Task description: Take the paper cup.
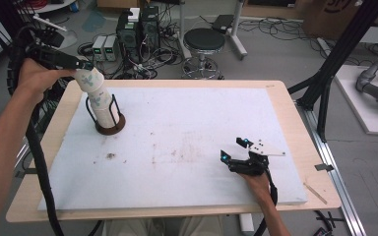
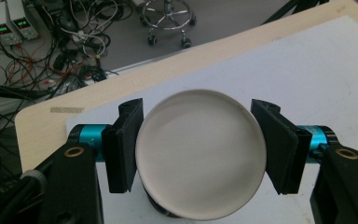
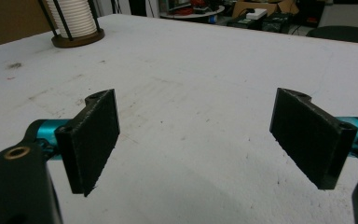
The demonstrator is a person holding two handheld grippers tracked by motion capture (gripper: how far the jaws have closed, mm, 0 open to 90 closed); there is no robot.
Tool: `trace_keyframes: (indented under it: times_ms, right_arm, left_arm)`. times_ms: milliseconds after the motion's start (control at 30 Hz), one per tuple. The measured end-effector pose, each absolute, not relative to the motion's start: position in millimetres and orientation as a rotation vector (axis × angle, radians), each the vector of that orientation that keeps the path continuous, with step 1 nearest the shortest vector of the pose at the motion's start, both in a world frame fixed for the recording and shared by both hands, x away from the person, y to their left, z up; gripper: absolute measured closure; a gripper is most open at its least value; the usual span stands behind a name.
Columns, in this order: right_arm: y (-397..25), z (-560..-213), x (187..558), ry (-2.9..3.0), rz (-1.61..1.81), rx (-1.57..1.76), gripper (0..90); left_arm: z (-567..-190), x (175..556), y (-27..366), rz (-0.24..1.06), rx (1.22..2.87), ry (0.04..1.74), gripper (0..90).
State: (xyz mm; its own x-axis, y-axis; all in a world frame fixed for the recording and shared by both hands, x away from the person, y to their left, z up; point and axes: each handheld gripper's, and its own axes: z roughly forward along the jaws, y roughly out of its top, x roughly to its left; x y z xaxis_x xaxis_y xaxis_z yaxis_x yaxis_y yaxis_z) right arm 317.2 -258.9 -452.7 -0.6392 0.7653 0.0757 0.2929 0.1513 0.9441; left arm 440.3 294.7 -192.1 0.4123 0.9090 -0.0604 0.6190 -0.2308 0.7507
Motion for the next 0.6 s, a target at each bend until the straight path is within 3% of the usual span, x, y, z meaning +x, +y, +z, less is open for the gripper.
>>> trace_keyframes:
  times_ms: [600]
  right_arm:
    - [-258.6,-452.6,317.5,2.005,1.497,1.037,16.0]
  left_arm:
    - [-178.4,402.7,288.1,0.513,1.869,1.108,37.1]
